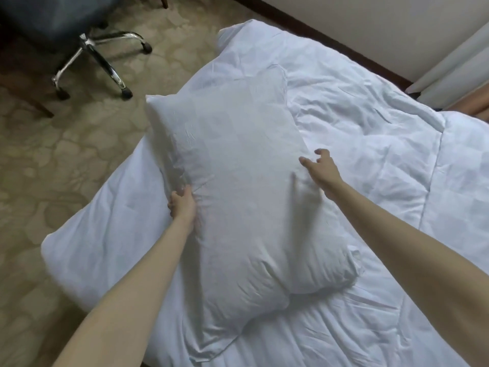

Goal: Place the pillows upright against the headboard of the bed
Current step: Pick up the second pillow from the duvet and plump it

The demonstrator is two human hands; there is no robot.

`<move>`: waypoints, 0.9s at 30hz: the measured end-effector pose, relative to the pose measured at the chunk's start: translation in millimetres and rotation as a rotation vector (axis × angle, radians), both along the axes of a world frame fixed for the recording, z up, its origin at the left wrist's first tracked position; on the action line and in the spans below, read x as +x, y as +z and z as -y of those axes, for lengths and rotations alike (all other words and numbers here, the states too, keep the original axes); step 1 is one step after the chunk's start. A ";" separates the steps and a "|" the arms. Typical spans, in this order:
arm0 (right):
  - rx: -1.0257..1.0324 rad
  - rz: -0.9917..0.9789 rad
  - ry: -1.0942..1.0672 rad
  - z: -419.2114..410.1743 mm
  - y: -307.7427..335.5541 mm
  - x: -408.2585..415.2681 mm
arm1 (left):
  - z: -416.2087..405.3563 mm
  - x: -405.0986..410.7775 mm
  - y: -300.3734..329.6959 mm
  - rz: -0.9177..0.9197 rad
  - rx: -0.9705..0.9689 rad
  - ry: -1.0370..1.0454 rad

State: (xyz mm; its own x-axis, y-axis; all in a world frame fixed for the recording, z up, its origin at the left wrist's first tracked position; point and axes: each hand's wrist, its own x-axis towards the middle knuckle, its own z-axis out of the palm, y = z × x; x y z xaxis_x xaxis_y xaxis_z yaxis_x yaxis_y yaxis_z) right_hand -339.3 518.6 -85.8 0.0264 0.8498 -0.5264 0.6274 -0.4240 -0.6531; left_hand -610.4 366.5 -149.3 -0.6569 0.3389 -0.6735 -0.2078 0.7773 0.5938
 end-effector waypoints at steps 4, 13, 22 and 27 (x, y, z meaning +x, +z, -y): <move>-0.126 0.100 -0.012 -26.5 -29.0 -3.4 | -9.4 1.1 -21.9 0.116 0.123 0.081; -0.211 0.177 0.061 -43.6 -63.8 -5.7 | -27.7 19.9 -29.8 0.057 0.203 0.185; -0.007 0.093 -0.028 -11.7 -48.9 0.1 | -16.5 27.8 -18.9 0.011 0.165 0.234; 0.069 0.077 -0.149 27.9 -26.9 24.6 | -0.3 51.2 -2.7 -0.009 0.190 0.202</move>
State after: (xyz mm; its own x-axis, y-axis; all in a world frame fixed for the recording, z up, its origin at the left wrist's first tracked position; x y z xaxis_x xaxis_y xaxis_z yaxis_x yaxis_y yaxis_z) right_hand -314.7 490.7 -112.7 0.1923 0.8678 -0.4582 0.6104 -0.4714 -0.6365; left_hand -559.2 366.8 -152.0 -0.7298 0.3199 -0.6042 -0.3413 0.5953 0.7274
